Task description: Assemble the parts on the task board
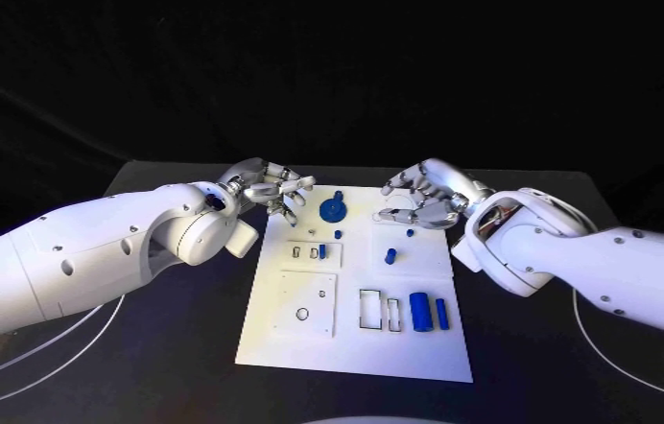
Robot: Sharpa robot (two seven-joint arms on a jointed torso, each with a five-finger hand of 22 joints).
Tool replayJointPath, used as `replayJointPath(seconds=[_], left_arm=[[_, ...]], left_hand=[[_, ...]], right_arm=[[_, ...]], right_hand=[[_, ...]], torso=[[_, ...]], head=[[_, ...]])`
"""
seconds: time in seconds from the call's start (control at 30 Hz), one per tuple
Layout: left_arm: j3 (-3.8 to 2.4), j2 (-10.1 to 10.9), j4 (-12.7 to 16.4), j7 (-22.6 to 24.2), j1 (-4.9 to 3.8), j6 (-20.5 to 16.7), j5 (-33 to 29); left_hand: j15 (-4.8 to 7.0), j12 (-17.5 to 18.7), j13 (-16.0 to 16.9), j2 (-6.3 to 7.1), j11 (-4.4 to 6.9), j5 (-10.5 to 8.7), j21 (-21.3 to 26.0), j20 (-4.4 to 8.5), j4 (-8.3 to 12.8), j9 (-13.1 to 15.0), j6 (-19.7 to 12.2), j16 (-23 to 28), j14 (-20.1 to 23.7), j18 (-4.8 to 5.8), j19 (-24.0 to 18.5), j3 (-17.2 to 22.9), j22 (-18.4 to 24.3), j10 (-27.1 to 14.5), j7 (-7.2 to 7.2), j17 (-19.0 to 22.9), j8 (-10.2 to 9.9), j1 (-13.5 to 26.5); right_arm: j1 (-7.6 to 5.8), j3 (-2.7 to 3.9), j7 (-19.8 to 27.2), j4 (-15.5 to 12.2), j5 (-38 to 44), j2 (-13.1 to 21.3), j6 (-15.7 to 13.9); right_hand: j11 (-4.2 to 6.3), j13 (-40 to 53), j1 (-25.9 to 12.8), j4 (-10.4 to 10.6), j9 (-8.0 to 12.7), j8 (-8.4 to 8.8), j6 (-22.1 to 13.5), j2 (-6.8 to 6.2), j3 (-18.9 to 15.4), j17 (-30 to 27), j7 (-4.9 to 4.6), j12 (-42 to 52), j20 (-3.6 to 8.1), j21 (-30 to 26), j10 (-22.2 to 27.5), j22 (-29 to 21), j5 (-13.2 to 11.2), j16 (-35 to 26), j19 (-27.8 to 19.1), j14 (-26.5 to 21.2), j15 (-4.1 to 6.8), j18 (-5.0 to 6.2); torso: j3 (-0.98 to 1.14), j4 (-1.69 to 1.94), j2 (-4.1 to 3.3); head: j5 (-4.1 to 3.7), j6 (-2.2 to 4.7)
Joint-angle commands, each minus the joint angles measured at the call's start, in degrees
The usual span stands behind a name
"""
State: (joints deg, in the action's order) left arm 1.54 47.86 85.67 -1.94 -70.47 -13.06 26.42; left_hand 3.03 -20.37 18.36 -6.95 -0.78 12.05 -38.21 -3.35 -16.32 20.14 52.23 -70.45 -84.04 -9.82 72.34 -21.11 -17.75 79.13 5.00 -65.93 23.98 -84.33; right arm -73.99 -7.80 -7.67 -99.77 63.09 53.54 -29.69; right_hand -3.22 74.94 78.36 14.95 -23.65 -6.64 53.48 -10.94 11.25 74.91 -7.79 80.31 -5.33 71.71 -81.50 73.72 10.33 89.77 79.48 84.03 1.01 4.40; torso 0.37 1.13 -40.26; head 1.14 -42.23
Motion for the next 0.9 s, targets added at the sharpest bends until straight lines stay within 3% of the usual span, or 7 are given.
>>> replayJointPath(seconds=[0.03,0.13,0.43,0.73,0.8,0.83,0.9], left_arm=[[-0.07,-1.37,-1.0,-14.78,-1.29,11.94,15.37],[-0.06,-2.29,-1.3,-19.49,-2.07,15.14,20.52],[-0.04,-6.29,-3.45,-29.06,-3.49,21.28,27.05],[0.24,-9.64,-5.51,-33.78,-4.43,23.24,26.4],[0.45,-10.2,-6.0,-33.81,-4.77,22.88,25.72],[0.57,-10.48,-6.26,-33.79,-4.97,22.61,25.28],[0.78,-10.92,-6.7,-33.75,-5.29,22.24,24.47]], left_hand=[[0.28,-7.65,6.88,-2.38,0.49,-0.82,-9.78,0.75,-0.28,3.84,-1.96,-10.27,-3.76,0.64,0.4,0.65,-10.69,-1.69,-0.51,-11.65,3.16,-1.39],[0.84,-28.48,26.48,-3.05,1.18,-1.32,-23.33,0.97,-0.36,8.89,-4.13,-16.13,-4.88,2.23,0.82,-0.39,-26.81,-4.22,-1.06,-19.12,8.13,0.15],[1.22,-49.06,47.06,-4.24,1.8,-2.2,-34.03,1.15,-0.45,14.91,-4.61,-19.55,-5.96,3.96,3.01,-5.26,-41.56,0.75,-1.84,-24.07,13.8,5.88],[0.64,-50.02,47.74,-3.64,1.08,-2.27,-35.66,0.75,-0.4,15.3,-8.97,-19.55,-5.96,4.22,2.73,-5.37,-43.98,-0.24,-0.77,-24.07,12.08,7.96],[0.61,-51.51,49.39,-3.43,1.08,9.73,-36.14,0.62,-0.2,14.72,-8.48,-19.55,-5.96,4.26,2.77,-5.43,-44.8,0.4,-0.81,-24.07,11.32,6.05],[0.6,-51.53,49.39,-3.22,1.06,11.22,-36.17,0.57,-0.44,14.56,-8.21,-19.55,-5.96,4.26,2.73,-5.46,-44.88,0.34,-0.78,-24.07,11.18,6.15],[0.74,-51.66,49.59,-2.27,1.27,21.7,-36.45,0.66,-0.51,13.97,-7.7,-19.55,-5.96,4.27,2.76,-5.38,-45.44,0.15,-0.99,-24.07,10.43,4.98]], right_arm=[[-0.68,-0.05,2.69,0.27,-7.5,1.59,2.97],[-1.08,-0.07,3.03,0.8,-7.94,2.65,3.87],[-1.45,-0.1,2.53,1.58,-5.53,3.4,4.17],[-1.5,-0.11,3.62,2.66,-5.62,3.24,3.03],[-1.51,-0.12,3.86,2.95,-6.2,3.17,2.36],[-1.51,-0.12,3.96,3.07,-6.46,3.15,2.03],[-1.52,-0.13,4.09,3.26,-6.8,3.13,1.52]], right_hand=[[0.1,3.73,0.02,0.48,-0.14,-0.38,0.47,-0.31,-0.12,13.91,0.04,0.08,0.01,-0.41,0.1,-0.09,0.72,-0.16,-0.35,5.67,-0.18,0.63],[0.15,3.64,-0.15,1.01,-0.31,-0.54,0.38,-0.61,-0.16,13.88,0.08,0.04,0.09,-0.7,0.2,-0.19,2.75,-0.17,-0.49,5.67,-0.12,0.67],[0.15,3.68,-0.31,1.29,-0.41,-0.63,0.35,-0.73,-0.19,14.14,0.09,0.09,0.1,-0.61,0.16,-0.04,3.54,-0.09,-0.39,5.73,-0.12,0.63],[0.0,-3.21,-0.93,1.57,-0.57,-0.38,-0.99,-1.18,-0.56,9.27,-0.1,-6.13,0.01,-6.05,5.73,-4.26,4.48,-1.95,-3.45,4.36,-0.19,1.84],[-0.04,-8.66,-1.19,1.6,-0.67,-0.3,-1.59,-1.12,-0.7,5.64,-0.19,-11.34,-0.04,-10.09,9.93,-7.37,5.16,-3.68,-5.65,3.16,-0.22,2.66],[-0.07,-10.48,-1.31,1.65,-0.75,-0.3,-1.92,-1.15,-0.8,4.36,-0.23,-13.04,-0.04,-11.73,10.98,-8.59,6.26,-4.41,-6.4,2.74,-0.22,2.94],[-0.06,-11.38,-1.37,1.67,-0.89,-0.39,-2.13,-1.18,-0.85,3.58,-0.23,-13.77,-0.03,-12.71,11.17,-9.26,7.42,-4.94,-6.65,2.5,-0.22,3.07]], torso=[[0.32,-0.47,0.48],[0.67,-0.54,0.65],[0.85,-0.32,0.89],[0.81,-0.27,1.01],[0.75,-0.38,0.91],[0.76,-0.43,0.88],[0.79,-0.48,0.86]], head=[[0.55,-0.16],[0.93,0.13],[0.89,-0.33],[1.11,-0.62],[1.24,-0.61],[1.28,-0.65],[1.34,-0.73]])
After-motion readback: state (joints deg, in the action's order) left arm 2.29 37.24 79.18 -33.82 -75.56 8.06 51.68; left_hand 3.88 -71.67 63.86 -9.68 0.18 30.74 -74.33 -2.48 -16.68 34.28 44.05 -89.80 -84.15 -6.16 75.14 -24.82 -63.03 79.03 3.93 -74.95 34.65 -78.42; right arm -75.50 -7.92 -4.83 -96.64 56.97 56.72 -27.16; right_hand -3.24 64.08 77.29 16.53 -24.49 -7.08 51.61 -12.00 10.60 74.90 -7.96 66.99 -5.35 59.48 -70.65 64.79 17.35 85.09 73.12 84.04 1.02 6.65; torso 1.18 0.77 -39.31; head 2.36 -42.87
